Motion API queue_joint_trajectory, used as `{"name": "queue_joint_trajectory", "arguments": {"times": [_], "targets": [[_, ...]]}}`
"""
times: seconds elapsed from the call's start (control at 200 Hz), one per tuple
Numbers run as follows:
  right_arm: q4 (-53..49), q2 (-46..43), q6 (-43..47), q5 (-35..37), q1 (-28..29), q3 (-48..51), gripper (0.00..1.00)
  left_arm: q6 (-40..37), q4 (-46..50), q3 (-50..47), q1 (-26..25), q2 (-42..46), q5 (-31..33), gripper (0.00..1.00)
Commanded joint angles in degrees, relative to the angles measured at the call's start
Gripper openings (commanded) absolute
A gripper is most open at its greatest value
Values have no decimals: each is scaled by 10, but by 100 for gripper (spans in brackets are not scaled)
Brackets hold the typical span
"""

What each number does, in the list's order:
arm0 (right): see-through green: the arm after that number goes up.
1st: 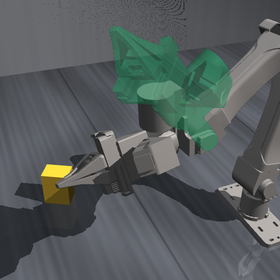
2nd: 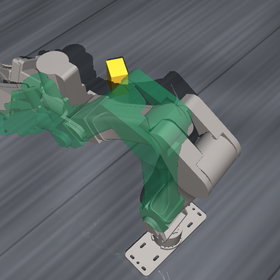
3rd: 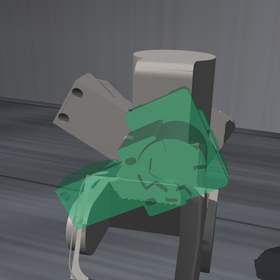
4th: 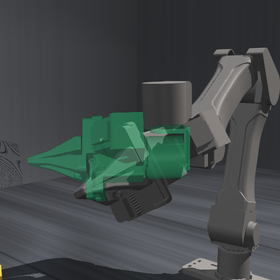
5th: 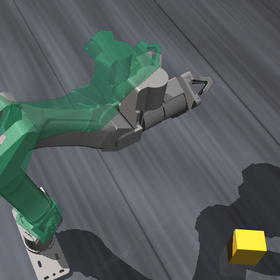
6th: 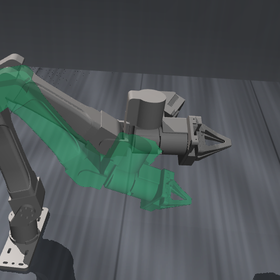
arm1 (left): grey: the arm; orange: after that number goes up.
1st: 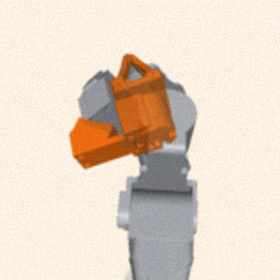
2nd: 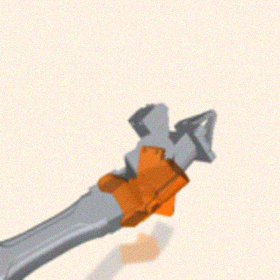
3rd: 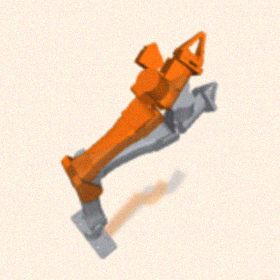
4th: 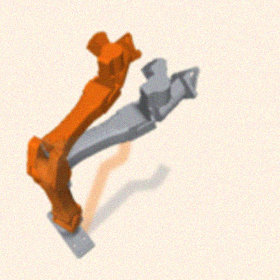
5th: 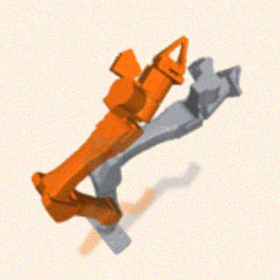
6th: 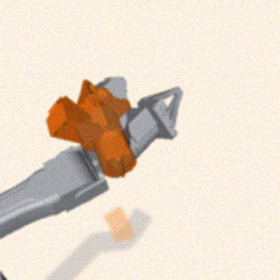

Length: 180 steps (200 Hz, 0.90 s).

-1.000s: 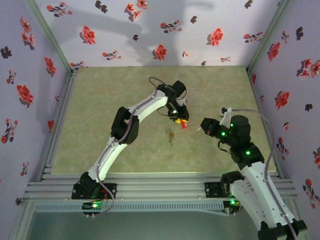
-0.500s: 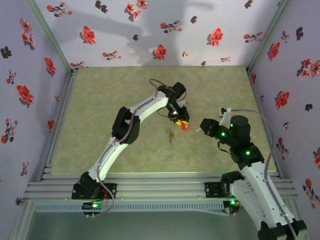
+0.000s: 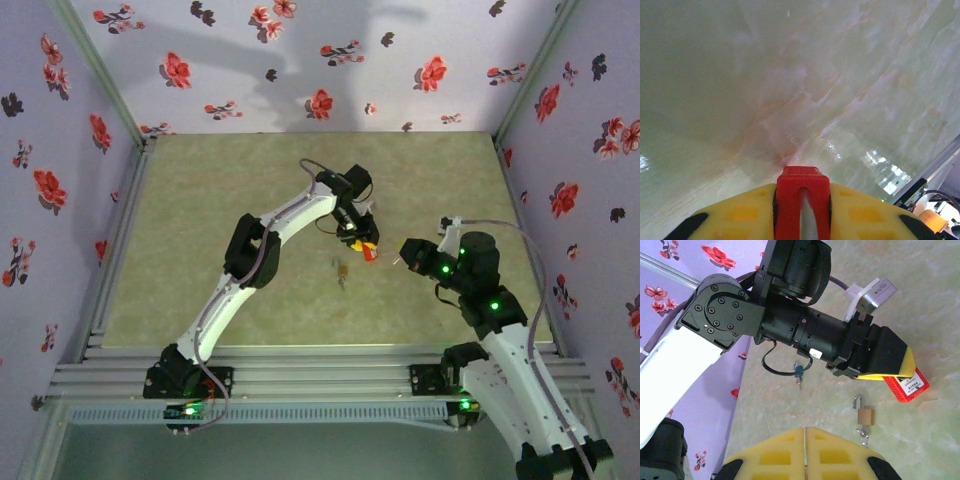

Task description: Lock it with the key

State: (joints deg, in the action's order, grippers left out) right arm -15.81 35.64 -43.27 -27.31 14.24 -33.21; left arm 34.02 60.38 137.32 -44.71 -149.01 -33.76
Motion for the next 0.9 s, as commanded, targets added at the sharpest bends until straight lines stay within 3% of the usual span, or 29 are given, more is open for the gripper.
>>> {"name": "queue_joint_trajectory", "arguments": {"times": [0.0, 0.7, 0.895], "targets": [[15, -3, -4, -15, -3, 7, 0, -11, 23, 15, 3, -11, -13, 31], [5, -1, 2, -7, -2, 14, 0, -15, 30, 31, 10, -14, -12, 42], [-29, 37, 21, 7, -2, 1, 0, -26, 38, 37, 28, 18, 1, 47]]}}
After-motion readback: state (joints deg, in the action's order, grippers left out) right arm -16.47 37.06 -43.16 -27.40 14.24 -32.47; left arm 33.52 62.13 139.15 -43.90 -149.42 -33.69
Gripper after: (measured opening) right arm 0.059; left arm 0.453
